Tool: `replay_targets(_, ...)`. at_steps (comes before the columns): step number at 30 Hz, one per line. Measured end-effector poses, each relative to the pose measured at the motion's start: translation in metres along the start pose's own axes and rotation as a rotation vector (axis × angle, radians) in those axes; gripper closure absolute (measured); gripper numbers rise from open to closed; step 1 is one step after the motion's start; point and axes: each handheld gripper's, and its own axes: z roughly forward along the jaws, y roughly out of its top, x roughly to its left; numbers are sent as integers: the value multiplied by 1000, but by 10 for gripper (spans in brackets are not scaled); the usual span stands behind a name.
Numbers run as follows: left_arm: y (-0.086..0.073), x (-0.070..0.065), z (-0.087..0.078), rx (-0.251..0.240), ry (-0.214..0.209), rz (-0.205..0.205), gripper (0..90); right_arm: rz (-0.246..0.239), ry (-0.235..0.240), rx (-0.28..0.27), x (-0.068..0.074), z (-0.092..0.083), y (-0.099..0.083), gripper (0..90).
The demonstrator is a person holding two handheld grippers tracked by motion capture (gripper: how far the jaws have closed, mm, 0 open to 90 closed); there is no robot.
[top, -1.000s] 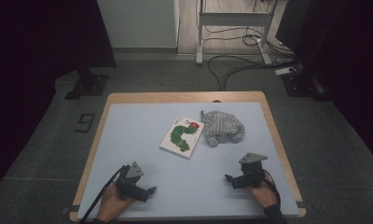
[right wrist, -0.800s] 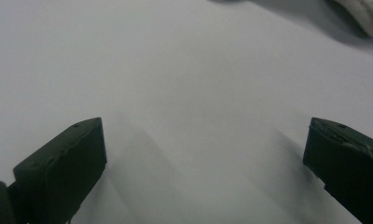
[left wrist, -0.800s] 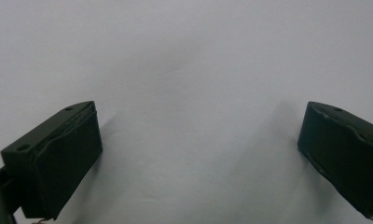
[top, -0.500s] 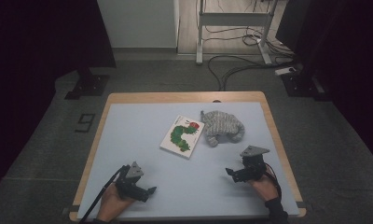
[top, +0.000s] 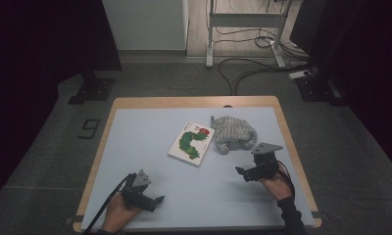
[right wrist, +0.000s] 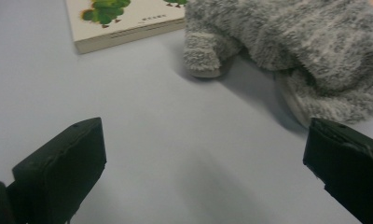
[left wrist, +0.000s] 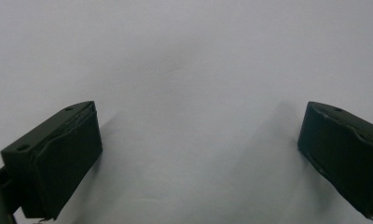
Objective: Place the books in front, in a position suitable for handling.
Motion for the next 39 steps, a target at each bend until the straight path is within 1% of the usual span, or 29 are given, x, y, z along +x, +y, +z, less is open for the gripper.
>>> replay_targets(4, 0, 0, 0, 0, 0, 0, 0, 18, 0, 2, -7, 2, 5, 0)
replay_targets(7, 0, 0, 0, 1, 1, 0, 0, 45, -5, 1, -11, 4, 10, 0)
replay_targets(13, 0, 0, 0, 1, 1, 0, 0, 28, -31, -1, -17, 8, 22, 0)
replay_targets(17, 0, 0, 0, 0, 0, 0, 0, 26, -46, 1, -21, 12, 29, 0)
replay_targets(21, 0, 0, 0, 1, 1, 0, 0, 38, -55, 7, -24, 19, 36, 0)
replay_targets(25, 0, 0, 0, 0, 0, 0, 0, 63, -55, 5, -27, 26, 43, 0)
replay_targets(35, 0, 0, 0, 0, 1, 0, 0, 60, -64, 39, -30, 48, 59, 0)
replay_targets(39, 0, 0, 0, 0, 1, 0, 0, 62, -68, 39, -32, 55, 68, 0)
